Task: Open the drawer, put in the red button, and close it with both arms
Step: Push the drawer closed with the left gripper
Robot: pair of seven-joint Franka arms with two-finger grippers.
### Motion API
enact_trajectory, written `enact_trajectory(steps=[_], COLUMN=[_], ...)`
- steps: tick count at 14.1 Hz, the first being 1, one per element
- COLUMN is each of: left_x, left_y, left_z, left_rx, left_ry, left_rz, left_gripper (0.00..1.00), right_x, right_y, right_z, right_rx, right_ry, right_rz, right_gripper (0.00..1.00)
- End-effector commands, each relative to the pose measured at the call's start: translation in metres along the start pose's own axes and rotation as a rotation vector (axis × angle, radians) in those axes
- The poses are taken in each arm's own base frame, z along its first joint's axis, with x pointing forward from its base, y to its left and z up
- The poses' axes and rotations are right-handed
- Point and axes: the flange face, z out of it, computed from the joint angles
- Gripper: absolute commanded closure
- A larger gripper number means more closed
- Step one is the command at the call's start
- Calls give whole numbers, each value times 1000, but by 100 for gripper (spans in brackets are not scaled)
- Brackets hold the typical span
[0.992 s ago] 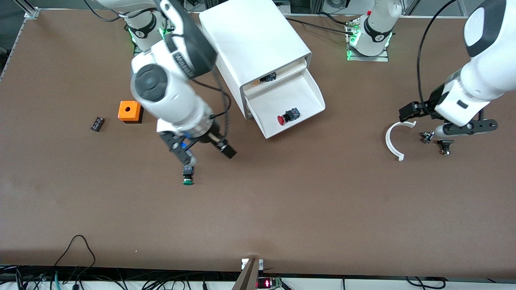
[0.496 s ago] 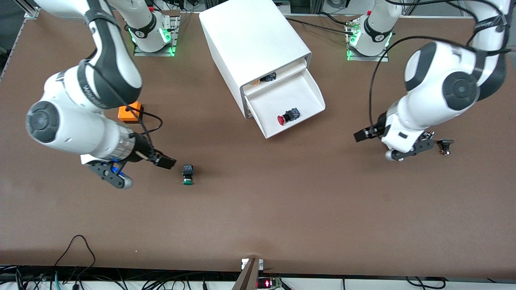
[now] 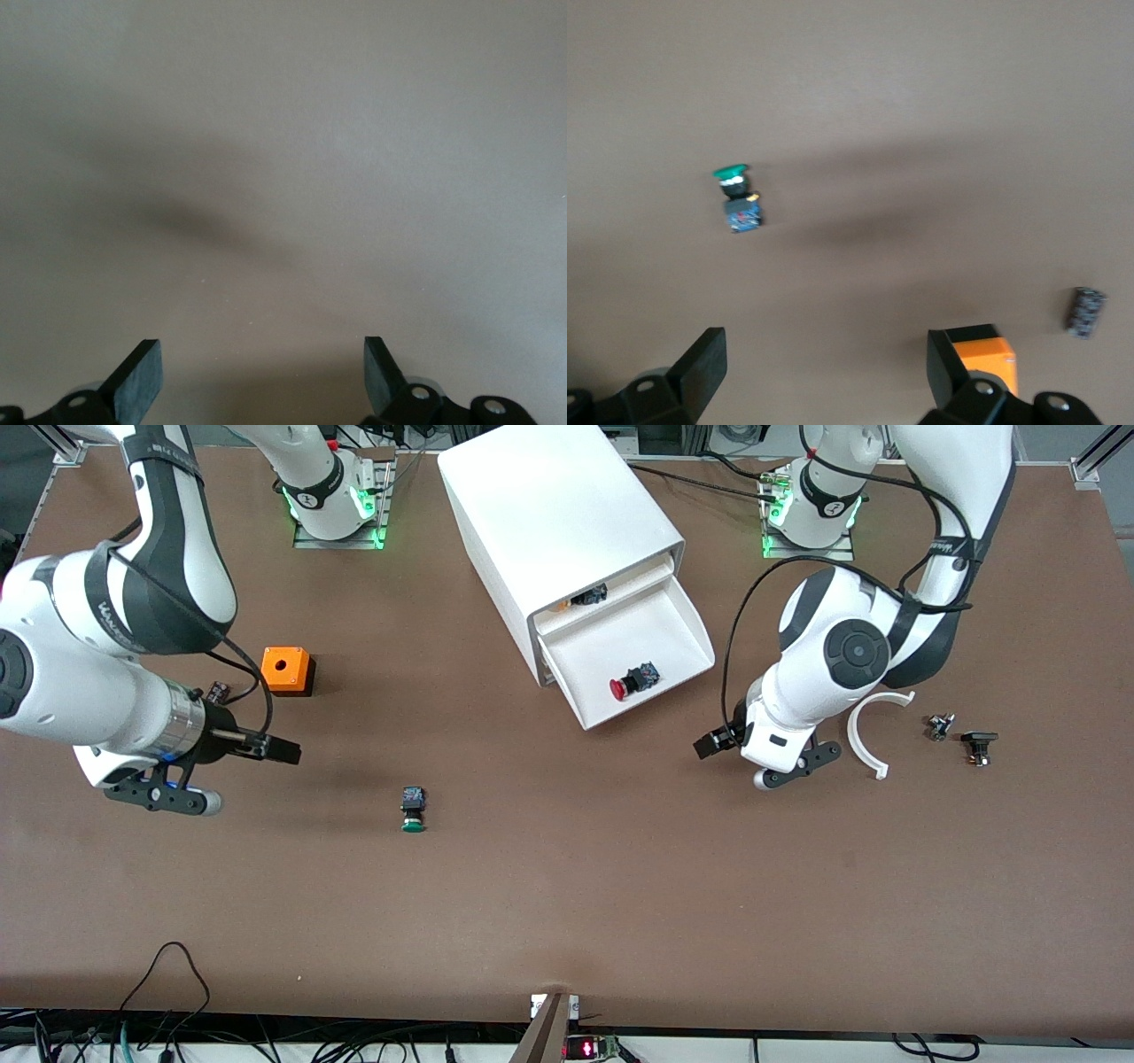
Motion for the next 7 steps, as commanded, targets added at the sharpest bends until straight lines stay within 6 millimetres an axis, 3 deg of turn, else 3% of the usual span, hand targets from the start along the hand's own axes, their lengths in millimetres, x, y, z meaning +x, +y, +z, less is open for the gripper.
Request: enact_trajectory(steps=[1,7], left_x=[-21,-72], left_y=[18,42], left_z=[17,46], left_rx=[8,80], left_ry=[-6,6], left_rz=[-29,-35], left_gripper=[0,0], right_x=[-33,-83], right_y=[14,38], right_z=[-23,-77], right_rx=[-39,-6], right_ry=[25,92], right_rz=[-76,-107], right_gripper=[0,0])
